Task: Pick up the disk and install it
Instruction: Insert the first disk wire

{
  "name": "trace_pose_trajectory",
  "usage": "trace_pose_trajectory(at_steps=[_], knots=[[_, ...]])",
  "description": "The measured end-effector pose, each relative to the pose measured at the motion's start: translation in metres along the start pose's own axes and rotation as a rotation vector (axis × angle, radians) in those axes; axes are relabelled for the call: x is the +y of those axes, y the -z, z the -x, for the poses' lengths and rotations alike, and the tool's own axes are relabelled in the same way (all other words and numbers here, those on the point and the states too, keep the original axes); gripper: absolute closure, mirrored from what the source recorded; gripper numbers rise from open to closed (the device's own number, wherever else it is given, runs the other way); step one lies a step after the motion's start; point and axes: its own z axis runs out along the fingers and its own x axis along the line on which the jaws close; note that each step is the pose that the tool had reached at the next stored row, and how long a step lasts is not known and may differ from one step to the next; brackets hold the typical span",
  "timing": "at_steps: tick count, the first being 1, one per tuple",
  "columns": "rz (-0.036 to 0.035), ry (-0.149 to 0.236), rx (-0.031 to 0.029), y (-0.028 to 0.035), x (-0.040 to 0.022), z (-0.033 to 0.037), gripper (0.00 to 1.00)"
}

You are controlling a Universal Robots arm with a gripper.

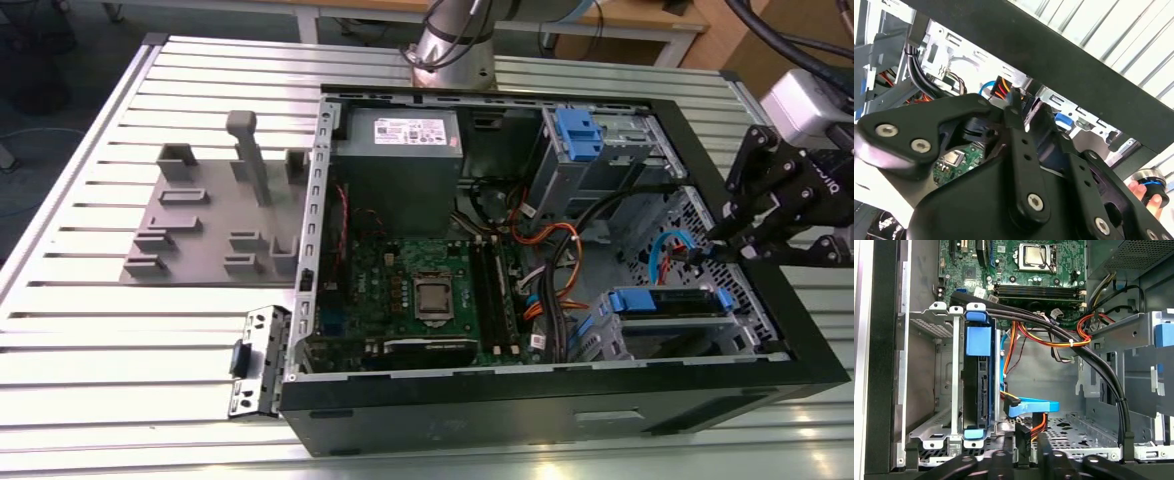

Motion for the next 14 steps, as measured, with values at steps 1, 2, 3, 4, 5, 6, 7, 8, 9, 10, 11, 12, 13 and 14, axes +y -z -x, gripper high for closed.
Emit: trace_pose_trajectory(at_steps=[1, 2, 3, 4, 5, 6, 7, 8, 9, 10, 11, 12, 13, 14], knots=[[0.0, 0.0, 0.0, 0.0, 0.0, 0.0, 0.66], [0.0, 0.0, 0.0, 0.0, 0.0, 0.0, 0.73], [0.0, 0.0, 0.0, 0.0, 0.0, 0.0, 0.78], [0.0, 0.0, 0.0, 0.0, -0.0001, 0.0, 0.78], [0.0, 0.0, -0.0001, -0.0001, -0.0001, 0.0, 0.84], [0.0, 0.0, 0.0, 0.0, -0.0001, 0.0, 0.84], [0.0, 0.0, 0.0, 0.0, -0.0001, 0.0, 0.84], [0.0, 0.0, 0.0, 0.0, -0.0001, 0.0, 0.84], [0.0, 0.0, 0.0, 0.0, -0.0002, 0.0, 0.84], [0.0, 0.0, 0.0, 0.0, -0.0002, 0.0, 0.84], [0.0, 0.0, 0.0, 0.0, -0.0002, 0.0, 0.84], [0.0, 0.0, 0.0, 0.0, -0.0001, 0.0, 0.84], [0.0, 0.0, 0.0003, 0.0, 0.0001, -0.0004, 0.84], [0.0001, 0.0, 0.0002, 0.0, 0.0011, -0.0015, 0.84]])
